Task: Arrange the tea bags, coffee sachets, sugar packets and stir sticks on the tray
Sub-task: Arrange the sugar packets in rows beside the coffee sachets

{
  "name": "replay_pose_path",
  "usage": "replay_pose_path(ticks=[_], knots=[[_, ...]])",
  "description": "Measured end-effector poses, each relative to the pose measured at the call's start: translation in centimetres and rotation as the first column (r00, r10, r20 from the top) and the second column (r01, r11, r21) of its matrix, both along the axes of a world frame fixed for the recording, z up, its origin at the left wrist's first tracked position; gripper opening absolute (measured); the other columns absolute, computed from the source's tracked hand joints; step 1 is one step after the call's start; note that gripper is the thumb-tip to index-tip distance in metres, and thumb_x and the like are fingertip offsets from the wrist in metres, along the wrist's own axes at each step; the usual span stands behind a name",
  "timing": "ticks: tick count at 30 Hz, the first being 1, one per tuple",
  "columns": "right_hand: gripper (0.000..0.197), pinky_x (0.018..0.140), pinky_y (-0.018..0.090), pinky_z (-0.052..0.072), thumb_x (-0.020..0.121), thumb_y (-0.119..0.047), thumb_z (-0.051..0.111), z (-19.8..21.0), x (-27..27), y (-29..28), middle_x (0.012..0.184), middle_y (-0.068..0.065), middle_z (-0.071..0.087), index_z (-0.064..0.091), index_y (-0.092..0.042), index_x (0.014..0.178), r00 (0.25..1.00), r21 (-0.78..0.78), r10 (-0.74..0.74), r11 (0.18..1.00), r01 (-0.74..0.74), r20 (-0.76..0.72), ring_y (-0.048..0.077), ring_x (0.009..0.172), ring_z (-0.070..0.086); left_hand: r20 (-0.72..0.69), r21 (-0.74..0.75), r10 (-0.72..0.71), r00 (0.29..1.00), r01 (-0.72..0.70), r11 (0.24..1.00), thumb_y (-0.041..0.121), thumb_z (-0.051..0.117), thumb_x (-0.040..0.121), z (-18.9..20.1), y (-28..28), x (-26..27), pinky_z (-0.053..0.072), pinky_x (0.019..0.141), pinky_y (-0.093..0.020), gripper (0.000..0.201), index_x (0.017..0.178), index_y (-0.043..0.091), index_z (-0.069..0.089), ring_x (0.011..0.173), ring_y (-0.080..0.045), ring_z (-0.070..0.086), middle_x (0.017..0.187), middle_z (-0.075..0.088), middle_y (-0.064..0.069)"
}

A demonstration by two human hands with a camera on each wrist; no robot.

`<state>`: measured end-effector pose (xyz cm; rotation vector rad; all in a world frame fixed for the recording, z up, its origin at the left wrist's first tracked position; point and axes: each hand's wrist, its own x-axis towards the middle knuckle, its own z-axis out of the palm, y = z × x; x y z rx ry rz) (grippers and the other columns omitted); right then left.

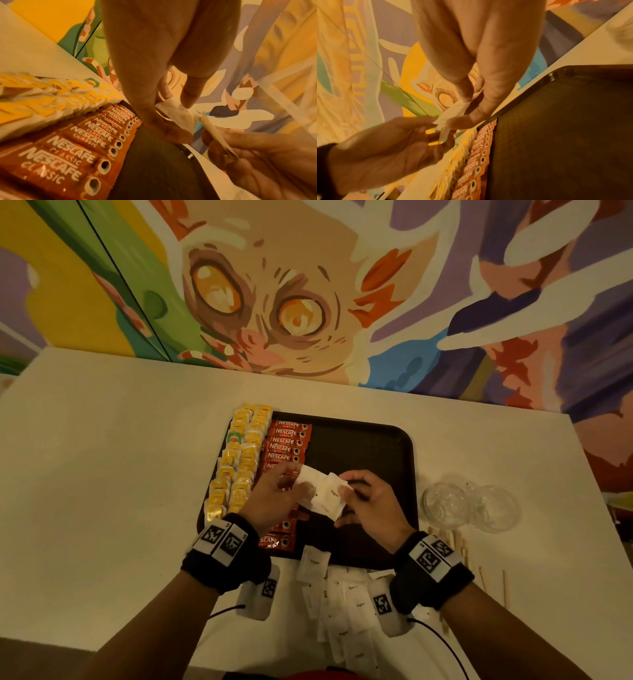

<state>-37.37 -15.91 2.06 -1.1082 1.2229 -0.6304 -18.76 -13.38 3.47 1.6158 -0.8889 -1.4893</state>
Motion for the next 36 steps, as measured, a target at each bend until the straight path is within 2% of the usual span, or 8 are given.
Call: replay_pose_path(ticks=[2, 6, 11, 14, 21, 23, 28, 36], knots=[[0.023, 0.066, 0.042, 0.062, 0.095, -0.009, 0.060, -0.2, 0.4, 0.2, 0.118, 0.008, 0.063, 0.058, -0.015, 0.116, 1.000, -0.019, 0.017, 1.000, -0.017, -0.006, 0.025, 0.100, 0.069, -0.095, 0.031, -0.002, 0.995, 0.005, 1.000, 0.014, 0.058, 0.094, 0.3, 0.1, -0.5, 0.060, 0.062, -0.033, 0.017, 0.110, 0.018, 0.058, 0.093, -0.022, 0.069, 0.109, 0.065, -0.006], [0.033, 0.066, 0.039, 0.062, 0.089, -0.009, 0.069, -0.4, 0.7, 0.1, 0.116, 0.005, 0.062, 0.060, -0.020, 0.119, 0.997, -0.054, 0.057, 0.997, -0.060, -0.057, 0.021, 0.092, 0.071, -0.167, 0.033, 0.021, 0.986, -0.016, 0.999, 0.013, 0.055, 0.096, 0.2, 0.4, -0.9, 0.061, 0.064, -0.036, 0.011, 0.103, 0.018, 0.061, 0.087, -0.019, 0.068, 0.103, 0.065, -0.004], [0.030, 0.065, 0.035, 0.062, 0.082, -0.018, 0.077, -1.0, 1.0, -0.4, 0.109, 0.002, 0.069, 0.065, -0.014, 0.109, 0.987, -0.048, -0.041, 0.998, 0.034, -0.153, 0.015, 0.084, 0.073, -0.223, 0.088, 0.138, 0.965, -0.121, 0.989, 0.013, 0.056, 0.095, -0.3, 0.2, -0.6, 0.060, 0.071, -0.045, 0.009, 0.097, 0.015, 0.065, 0.089, -0.025, 0.069, 0.100, 0.066, -0.006], [0.022, 0.065, 0.031, 0.062, 0.084, -0.022, 0.076, -1.2, 1.5, -1.1, 0.106, -0.001, 0.070, 0.069, -0.016, 0.103, 0.980, -0.063, -0.075, 0.996, 0.064, -0.185, 0.015, 0.083, 0.072, -0.167, 0.073, 0.213, 0.963, -0.203, 0.976, 0.015, 0.055, 0.095, -0.6, -0.1, -0.2, 0.061, 0.068, -0.043, 0.011, 0.104, 0.011, 0.061, 0.093, -0.027, 0.068, 0.109, 0.065, -0.010], [0.024, 0.076, 0.035, 0.062, 0.093, -0.014, 0.064, -3.2, 3.2, -6.7, 0.118, 0.004, 0.067, 0.063, -0.014, 0.118, 0.943, -0.052, -0.170, 0.985, 0.162, -0.286, 0.009, 0.078, 0.068, -0.095, 0.058, 0.439, 0.894, -0.435, 0.899, 0.017, 0.059, 0.094, -1.8, -0.3, 2.7, 0.060, 0.066, -0.041, 0.019, 0.112, 0.009, 0.059, 0.099, -0.029, 0.067, 0.112, 0.066, -0.012], [0.024, 0.078, 0.034, 0.061, 0.093, -0.011, 0.063, -4.0, 3.8, -9.0, 0.118, 0.006, 0.068, 0.064, -0.013, 0.117, 0.921, -0.066, -0.191, 0.982, 0.179, -0.340, 0.009, 0.077, 0.067, -0.105, 0.066, 0.444, 0.890, -0.439, 0.896, 0.017, 0.059, 0.093, -2.0, -0.1, 3.4, 0.060, 0.064, -0.040, 0.021, 0.112, 0.008, 0.059, 0.098, -0.031, 0.067, 0.111, 0.067, -0.013], [0.020, 0.088, 0.038, 0.058, 0.086, -0.011, 0.073, -6.5, 5.3, -14.1, 0.117, 0.010, 0.070, 0.070, -0.015, 0.105, 0.848, -0.057, -0.213, 0.975, 0.213, -0.484, 0.023, 0.101, 0.069, -0.108, 0.037, 0.400, 0.910, -0.398, 0.916, 0.014, 0.058, 0.093, -1.8, -0.1, 4.6, 0.058, 0.056, -0.031, 0.021, 0.114, 0.007, 0.059, 0.095, -0.026, 0.066, 0.107, 0.066, -0.009], [0.022, 0.090, 0.040, 0.057, 0.085, -0.014, 0.074, -8.5, 6.4, -17.4, 0.117, 0.013, 0.070, 0.073, -0.012, 0.107, 0.789, 0.025, -0.088, 0.991, 0.130, -0.608, 0.027, 0.102, 0.069, -0.100, 0.021, 0.354, 0.930, -0.354, 0.935, 0.014, 0.059, 0.092, -2.5, -0.7, 5.1, 0.058, 0.057, -0.032, 0.023, 0.113, 0.004, 0.058, 0.096, -0.027, 0.067, 0.108, 0.067, -0.013]])
